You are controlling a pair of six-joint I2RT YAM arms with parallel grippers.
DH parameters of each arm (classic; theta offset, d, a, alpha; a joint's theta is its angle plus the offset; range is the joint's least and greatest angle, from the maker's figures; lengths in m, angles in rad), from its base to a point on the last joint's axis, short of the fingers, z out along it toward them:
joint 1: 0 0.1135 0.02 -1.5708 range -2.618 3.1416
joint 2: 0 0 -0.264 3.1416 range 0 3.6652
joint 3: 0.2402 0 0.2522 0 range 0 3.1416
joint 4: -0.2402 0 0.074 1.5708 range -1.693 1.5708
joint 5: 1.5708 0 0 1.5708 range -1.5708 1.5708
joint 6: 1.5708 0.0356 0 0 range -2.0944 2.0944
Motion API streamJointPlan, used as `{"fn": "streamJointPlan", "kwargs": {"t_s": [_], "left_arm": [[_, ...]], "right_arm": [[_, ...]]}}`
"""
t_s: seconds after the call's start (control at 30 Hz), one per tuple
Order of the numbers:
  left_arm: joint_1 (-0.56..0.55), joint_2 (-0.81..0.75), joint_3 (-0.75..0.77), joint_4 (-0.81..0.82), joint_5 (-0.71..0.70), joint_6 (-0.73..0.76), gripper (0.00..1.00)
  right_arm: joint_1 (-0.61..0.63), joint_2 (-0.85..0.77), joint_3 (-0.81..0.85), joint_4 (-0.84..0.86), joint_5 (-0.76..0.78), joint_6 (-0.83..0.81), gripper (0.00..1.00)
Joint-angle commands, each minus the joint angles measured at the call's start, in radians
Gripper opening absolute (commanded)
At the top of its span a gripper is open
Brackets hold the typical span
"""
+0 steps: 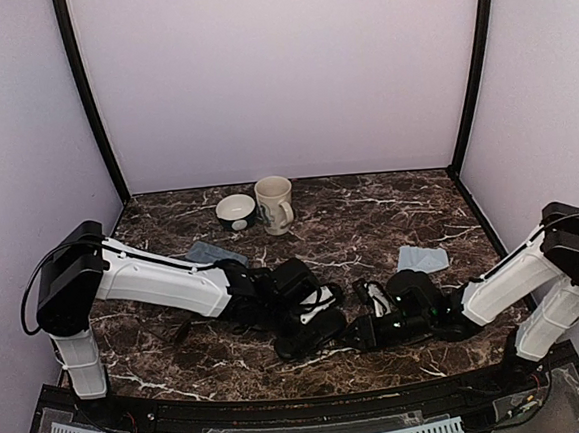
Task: Organize the sunglasses
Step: Adjust the folded cleaning cloth on the sunglasses case.
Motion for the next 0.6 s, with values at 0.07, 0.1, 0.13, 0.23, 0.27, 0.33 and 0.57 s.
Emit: {"fn": "streamJointPlan", "kwargs": {"t_s": [0.07, 0.1, 0.13, 0.23, 0.27, 0.33, 0.57], "left_arm": [[0.006, -0.064, -0.032, 0.028, 0.04, -0.037, 0.53], [0.006, -0.066, -0.038, 0.032, 0.04, -0.038, 0.51], [0.006, -0.07, -0.043, 0.035, 0.04, -0.04, 0.5], [0.007, -0.078, -0.06, 0.047, 0.045, -0.04, 0.44], [0.007, -0.079, -0.063, 0.049, 0.048, -0.04, 0.42], [0.009, -0.079, -0.067, 0.051, 0.054, -0.039, 0.37], [0.016, -0.076, -0.076, 0.061, 0.076, -0.034, 0.27]], "right_arm": [[0.029, 0.036, 0.033, -0.089, 0.126, -0.082, 0.37], [0.031, 0.037, 0.033, -0.093, 0.138, -0.091, 0.37], [0.032, 0.037, 0.031, -0.094, 0.146, -0.1, 0.37], [0.036, 0.037, 0.035, -0.11, 0.17, -0.149, 0.37], [0.038, 0.036, 0.037, -0.119, 0.178, -0.17, 0.37], [0.041, 0.034, 0.046, -0.138, 0.191, -0.208, 0.37], [0.048, 0.018, 0.031, -0.108, 0.195, -0.307, 0.37]]}}
